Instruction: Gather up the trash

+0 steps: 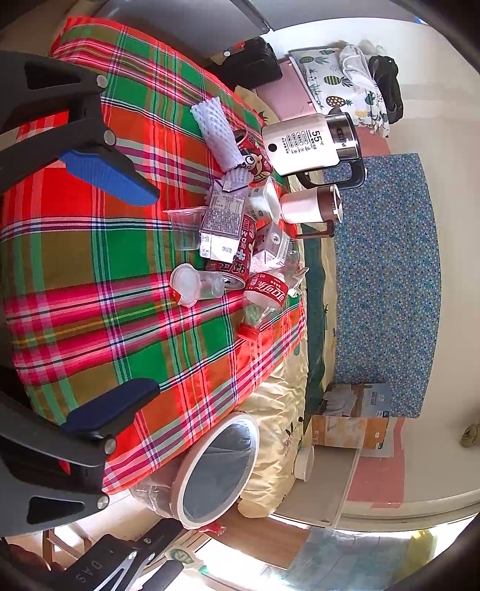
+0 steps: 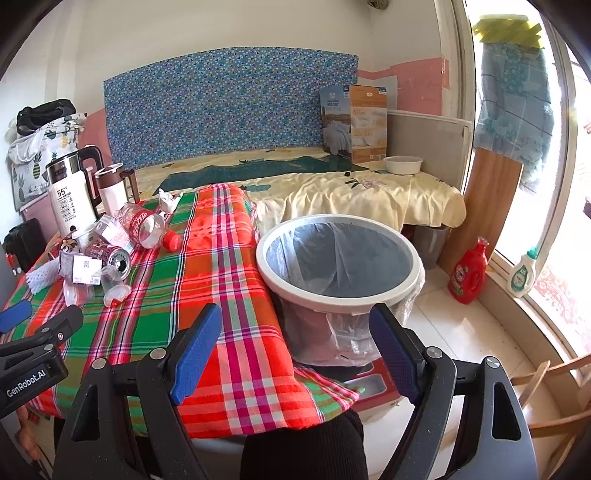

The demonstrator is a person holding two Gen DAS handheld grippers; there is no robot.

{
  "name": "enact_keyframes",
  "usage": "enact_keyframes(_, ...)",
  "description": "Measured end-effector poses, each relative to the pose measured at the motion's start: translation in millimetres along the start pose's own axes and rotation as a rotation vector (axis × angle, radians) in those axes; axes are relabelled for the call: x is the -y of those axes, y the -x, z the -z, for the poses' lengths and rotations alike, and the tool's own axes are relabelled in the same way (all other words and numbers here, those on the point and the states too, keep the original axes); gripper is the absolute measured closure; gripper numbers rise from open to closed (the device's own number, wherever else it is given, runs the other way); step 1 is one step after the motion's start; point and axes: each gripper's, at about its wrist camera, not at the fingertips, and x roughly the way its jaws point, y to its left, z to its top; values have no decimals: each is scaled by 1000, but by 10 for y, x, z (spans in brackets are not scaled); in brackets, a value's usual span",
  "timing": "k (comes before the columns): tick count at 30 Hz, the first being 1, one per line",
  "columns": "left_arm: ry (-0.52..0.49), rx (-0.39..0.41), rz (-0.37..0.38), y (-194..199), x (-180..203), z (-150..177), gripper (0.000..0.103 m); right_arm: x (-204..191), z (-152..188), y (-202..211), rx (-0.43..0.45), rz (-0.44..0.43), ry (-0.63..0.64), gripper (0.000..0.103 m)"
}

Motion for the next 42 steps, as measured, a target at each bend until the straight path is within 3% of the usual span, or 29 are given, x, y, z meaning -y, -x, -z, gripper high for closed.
enact_keyframes(42, 3, -8, -7, -29, -15, -1, 8, -12, 4, -21, -5, 2, -3, 21)
